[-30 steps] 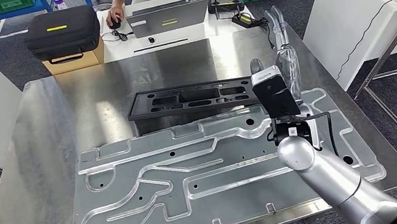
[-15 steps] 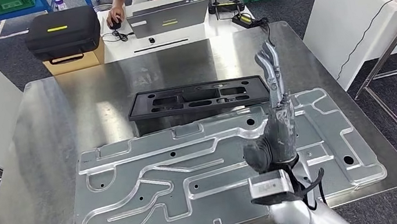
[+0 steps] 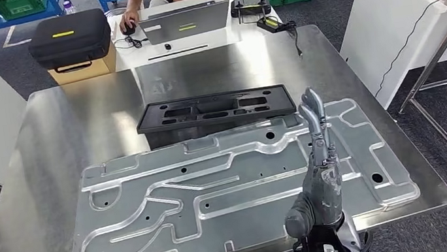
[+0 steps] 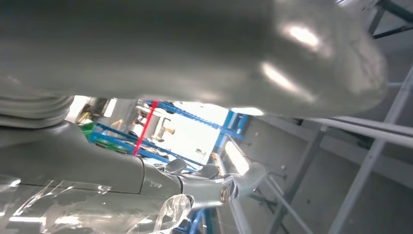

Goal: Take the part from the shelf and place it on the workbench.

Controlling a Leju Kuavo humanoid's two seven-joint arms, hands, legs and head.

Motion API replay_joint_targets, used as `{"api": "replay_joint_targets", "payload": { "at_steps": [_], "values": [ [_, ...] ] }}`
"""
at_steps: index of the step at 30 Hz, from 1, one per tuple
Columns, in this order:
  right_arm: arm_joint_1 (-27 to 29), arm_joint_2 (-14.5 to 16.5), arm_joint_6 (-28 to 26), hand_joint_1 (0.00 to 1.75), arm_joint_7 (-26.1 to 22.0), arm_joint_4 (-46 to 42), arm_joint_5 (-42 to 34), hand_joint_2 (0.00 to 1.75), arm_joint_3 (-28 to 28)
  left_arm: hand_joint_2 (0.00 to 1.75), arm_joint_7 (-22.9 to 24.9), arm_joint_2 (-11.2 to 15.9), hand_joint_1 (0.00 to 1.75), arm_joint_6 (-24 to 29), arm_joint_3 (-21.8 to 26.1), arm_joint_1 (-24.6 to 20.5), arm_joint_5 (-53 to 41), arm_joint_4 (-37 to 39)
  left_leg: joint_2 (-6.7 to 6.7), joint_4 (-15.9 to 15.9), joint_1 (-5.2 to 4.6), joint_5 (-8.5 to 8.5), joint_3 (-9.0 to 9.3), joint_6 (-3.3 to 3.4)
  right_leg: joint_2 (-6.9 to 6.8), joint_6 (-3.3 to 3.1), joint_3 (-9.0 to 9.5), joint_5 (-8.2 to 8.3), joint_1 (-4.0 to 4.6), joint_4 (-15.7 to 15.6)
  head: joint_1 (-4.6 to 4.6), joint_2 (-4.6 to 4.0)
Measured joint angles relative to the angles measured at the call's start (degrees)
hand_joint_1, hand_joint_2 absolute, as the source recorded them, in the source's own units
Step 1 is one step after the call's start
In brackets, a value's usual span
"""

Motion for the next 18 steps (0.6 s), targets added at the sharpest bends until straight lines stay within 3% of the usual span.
{"api": "replay_joint_targets", "payload": {
  "at_steps": [2,4,6,7,9,13,14,15,16,18],
  "values": [
    [0.41,0.34,0.00,0.00,0.25,-0.01,0.65,0.00,0.14,0.00,-0.27,0.00,0.00,-0.04,0.00,0.09,0.09,0.00,0.10,1.06,0.37,-1.02,-0.81,-0.54,-0.04,-1.38,-0.78,0.34,0.17,0.05,-0.12,0.00],
    [0.78,0.69,0.00,0.00,0.27,0.00,1.42,0.00,0.31,0.00,-0.49,-0.01,0.00,-0.11,0.00,0.14,0.26,0.00,0.21,6.41,0.33,-5.41,-2.82,-0.51,-0.23,-2.39,-1.61,1.09,0.36,0.00,-0.20,0.00],
    [1.26,1.01,0.00,0.00,0.24,0.08,1.99,0.00,0.56,0.00,-0.57,-0.03,0.00,-0.20,0.00,0.16,0.41,0.00,0.22,14.70,-0.08,-10.37,-5.41,-0.30,-0.61,-2.93,-2.50,1.73,0.91,0.02,-0.27,0.00],
    [1.51,1.14,0.00,0.00,0.22,0.14,2.12,0.00,0.69,0.00,-0.59,-0.04,0.00,-0.22,0.00,0.18,0.45,0.00,0.22,17.50,-0.34,-11.65,-5.99,-0.08,-0.77,-3.08,-2.94,2.05,1.29,0.04,-0.28,0.00],
    [1.78,1.28,0.00,0.00,0.20,0.20,2.25,0.00,0.86,0.00,-0.59,-0.05,0.00,-0.23,0.00,0.22,0.48,0.00,0.21,19.42,-0.68,-12.28,-5.98,0.31,-0.91,-3.20,-3.47,2.43,1.81,0.05,-0.29,0.00],
    [1.84,1.30,0.00,0.00,0.20,0.21,2.26,0.00,0.88,0.00,-0.59,-0.04,0.00,-0.22,0.00,0.23,0.48,0.00,0.22,19.04,-0.83,-12.07,-5.56,0.51,-0.91,-3.19,-3.60,2.53,1.94,0.05,-0.29,0.00],
    [1.90,1.32,0.00,0.00,0.20,0.21,2.19,0.00,0.90,0.00,-0.59,-0.04,0.00,-0.22,0.00,0.24,0.49,0.00,0.22,17.51,-1.05,-11.47,-4.45,0.91,-0.92,-3.21,-3.75,2.66,2.10,0.05,-0.29,0.00],
    [1.97,1.35,0.00,0.00,0.20,0.21,1.94,0.00,0.93,0.00,-0.59,-0.04,0.00,-0.21,0.00,0.26,0.51,0.00,0.22,14.93,-1.39,-10.54,-2.67,1.51,-0.93,-3.24,-3.95,2.86,2.32,0.06,-0.29,0.00],
    [2.05,1.40,0.00,0.00,0.20,0.20,1.14,0.00,1.02,0.00,-0.61,-0.02,0.00,-0.17,0.01,0.31,0.56,0.00,0.29,10.34,-2.09,-9.16,0.31,2.49,-0.99,-3.19,-4.19,3.29,2.54,-0.01,-0.26,0.00],
    [2.19,1.48,0.00,0.00,0.03,0.21,-0.97,0.00,1.28,0.00,-0.65,0.01,0.00,-0.13,0.02,0.49,0.73,0.00,0.48,2.10,-3.19,-6.39,4.90,4.06,-1.07,-2.56,-4.74,4.51,2.78,-0.32,-0.21,0.00]
  ]
}}
